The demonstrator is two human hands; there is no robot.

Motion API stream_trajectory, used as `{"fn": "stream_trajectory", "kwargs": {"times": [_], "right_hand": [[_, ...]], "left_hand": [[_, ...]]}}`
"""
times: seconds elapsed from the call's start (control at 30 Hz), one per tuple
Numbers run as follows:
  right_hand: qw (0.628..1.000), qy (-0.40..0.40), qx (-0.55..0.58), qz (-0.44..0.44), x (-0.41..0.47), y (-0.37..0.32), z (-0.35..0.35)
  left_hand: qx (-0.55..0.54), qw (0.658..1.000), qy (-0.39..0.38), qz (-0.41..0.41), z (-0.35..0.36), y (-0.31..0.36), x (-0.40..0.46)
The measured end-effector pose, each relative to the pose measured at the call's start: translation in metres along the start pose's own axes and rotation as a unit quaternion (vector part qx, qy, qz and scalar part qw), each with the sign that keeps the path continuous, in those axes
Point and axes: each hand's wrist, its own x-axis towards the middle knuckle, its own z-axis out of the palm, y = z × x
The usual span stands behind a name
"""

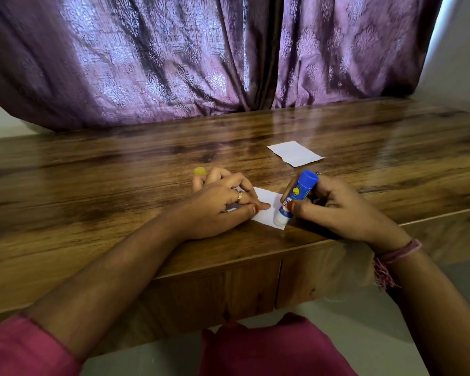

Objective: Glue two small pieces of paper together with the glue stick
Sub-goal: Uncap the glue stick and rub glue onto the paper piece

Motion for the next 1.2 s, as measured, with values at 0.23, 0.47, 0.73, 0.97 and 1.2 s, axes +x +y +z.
{"fn": "stream_trajectory", "kwargs": {"times": [0.23, 0.47, 0.73, 0.97, 1.2], "right_hand": [[1.000, -0.001, 0.001, -0.009, 0.0005, -0.0002, 0.0000], [1.000, 0.003, -0.004, 0.001, 0.0000, -0.0009, 0.0011], [1.000, 0.006, -0.011, 0.004, -0.0007, -0.0031, 0.0009], [1.000, 0.007, -0.006, 0.005, -0.0004, -0.0021, 0.0016], [1.000, 0.011, 0.015, 0.023, 0.0010, -0.0023, 0.0033]], "left_hand": [[-0.009, 1.000, 0.004, 0.000, -0.0004, 0.0007, -0.0004], [-0.008, 1.000, 0.000, 0.000, -0.0011, 0.0012, -0.0011], [-0.006, 1.000, 0.000, -0.003, -0.0015, 0.0031, -0.0020], [-0.007, 1.000, -0.012, -0.008, -0.0028, 0.0042, -0.0012], [-0.009, 1.000, -0.005, -0.009, -0.0027, 0.0049, -0.0021]]}}
